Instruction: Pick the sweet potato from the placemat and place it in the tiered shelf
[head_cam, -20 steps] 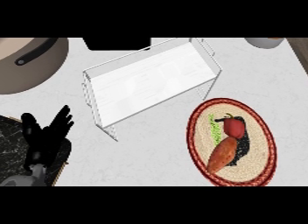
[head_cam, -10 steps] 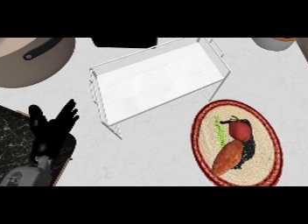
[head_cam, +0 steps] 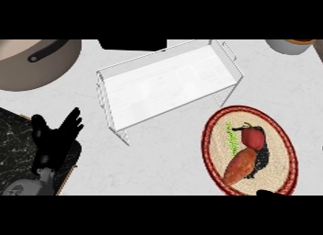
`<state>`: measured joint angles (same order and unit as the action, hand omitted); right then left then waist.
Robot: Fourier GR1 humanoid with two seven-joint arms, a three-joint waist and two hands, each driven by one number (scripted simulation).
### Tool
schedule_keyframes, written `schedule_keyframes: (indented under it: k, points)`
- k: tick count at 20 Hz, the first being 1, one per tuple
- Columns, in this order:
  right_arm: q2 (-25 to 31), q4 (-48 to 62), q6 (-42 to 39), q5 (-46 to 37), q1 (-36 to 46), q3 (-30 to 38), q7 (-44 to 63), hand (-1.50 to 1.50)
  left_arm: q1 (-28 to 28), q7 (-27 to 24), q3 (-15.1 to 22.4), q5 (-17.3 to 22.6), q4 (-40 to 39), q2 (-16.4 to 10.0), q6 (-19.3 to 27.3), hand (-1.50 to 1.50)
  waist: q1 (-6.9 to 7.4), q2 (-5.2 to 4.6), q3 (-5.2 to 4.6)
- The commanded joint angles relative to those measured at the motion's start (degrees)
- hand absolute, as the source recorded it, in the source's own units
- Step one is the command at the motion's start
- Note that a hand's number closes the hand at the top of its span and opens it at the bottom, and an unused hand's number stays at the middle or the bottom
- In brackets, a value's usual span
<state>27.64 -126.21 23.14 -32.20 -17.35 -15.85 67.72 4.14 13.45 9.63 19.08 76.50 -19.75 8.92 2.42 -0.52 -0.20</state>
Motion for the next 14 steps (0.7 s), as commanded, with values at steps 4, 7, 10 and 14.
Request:
schedule_keyframes:
  k: [4, 7, 10, 14]
  points:
    - [-6.36, 3.90, -8.41, -6.71, 8.08, -4.98, 17.40, -1.50, -1.19, 0.88, -0.77, -0.08, 0.93, 0.43, 0.61, 0.00, -1.30, 0.38, 0.03]
    - [-11.28, 10.16, -8.66, -9.65, 11.48, -4.32, 17.48, -1.50, -0.99, -0.47, -2.14, 0.95, -0.96, -0.05, -1.30, 0.00, -1.15, 0.21, 0.00]
    - [-12.10, 9.04, -11.61, -12.33, 10.04, -2.83, 17.50, -1.50, -1.88, 0.52, -1.74, -0.12, 0.19, -0.06, -0.26, 0.00, -1.93, 0.49, 0.06]
    - [-18.12, 15.39, -12.12, -16.42, 14.12, -2.91, 17.51, -1.50, 0.00, 2.19, -3.08, 0.47, 1.19, -0.88, -0.50, 0.00, -1.79, 0.44, 0.12]
